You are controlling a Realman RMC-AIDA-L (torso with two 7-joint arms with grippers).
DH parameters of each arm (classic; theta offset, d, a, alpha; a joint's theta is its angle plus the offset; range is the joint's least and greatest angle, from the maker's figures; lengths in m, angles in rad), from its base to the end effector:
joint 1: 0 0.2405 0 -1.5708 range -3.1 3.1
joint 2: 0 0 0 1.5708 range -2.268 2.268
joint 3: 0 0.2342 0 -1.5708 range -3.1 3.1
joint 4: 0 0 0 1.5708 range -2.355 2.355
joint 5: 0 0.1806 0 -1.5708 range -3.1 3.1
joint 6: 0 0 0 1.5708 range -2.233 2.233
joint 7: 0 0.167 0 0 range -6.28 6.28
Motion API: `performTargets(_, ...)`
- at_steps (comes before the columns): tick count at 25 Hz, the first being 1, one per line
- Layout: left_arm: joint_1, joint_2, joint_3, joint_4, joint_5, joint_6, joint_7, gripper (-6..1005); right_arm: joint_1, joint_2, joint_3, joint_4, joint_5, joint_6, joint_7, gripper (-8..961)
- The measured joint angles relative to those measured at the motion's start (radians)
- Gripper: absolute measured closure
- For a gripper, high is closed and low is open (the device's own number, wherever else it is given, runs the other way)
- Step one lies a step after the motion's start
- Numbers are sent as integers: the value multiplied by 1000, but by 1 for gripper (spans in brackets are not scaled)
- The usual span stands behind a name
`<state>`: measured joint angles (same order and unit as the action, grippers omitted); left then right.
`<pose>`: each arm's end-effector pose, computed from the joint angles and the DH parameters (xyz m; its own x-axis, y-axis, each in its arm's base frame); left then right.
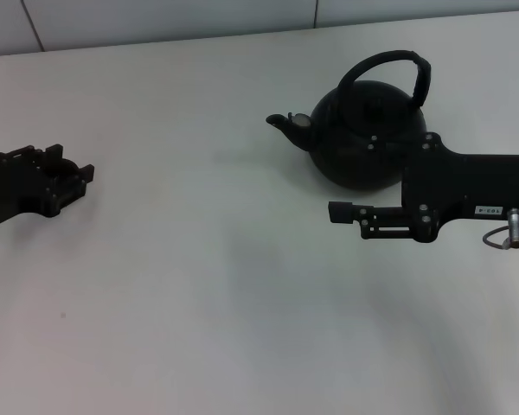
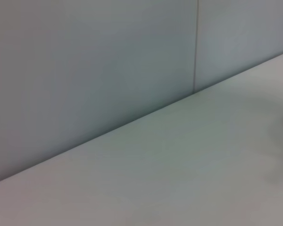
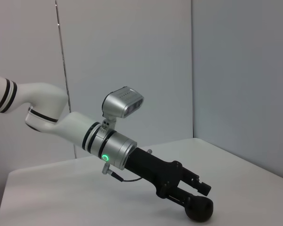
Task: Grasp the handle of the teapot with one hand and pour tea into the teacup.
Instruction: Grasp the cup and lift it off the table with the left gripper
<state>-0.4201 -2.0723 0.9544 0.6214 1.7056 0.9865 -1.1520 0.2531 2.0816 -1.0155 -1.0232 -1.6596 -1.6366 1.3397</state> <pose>-0.2804 0.3409 -0.0099 0.8743 0.2874 0.3912 0.4755 -0.6693 -0.5710 0.1994 0.2623 0.0167 0.8273 -0.0973 -0.5533 -0.2565 -0.9416 -0.2180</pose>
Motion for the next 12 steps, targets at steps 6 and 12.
performTargets(6, 0, 0, 10, 0, -1, 4, 0, 387, 0, -1, 1, 0, 0, 0, -2, 253)
performTargets(12, 12, 0, 10, 10, -38, 14, 0, 258, 0, -1, 2, 0, 0, 0, -2, 253)
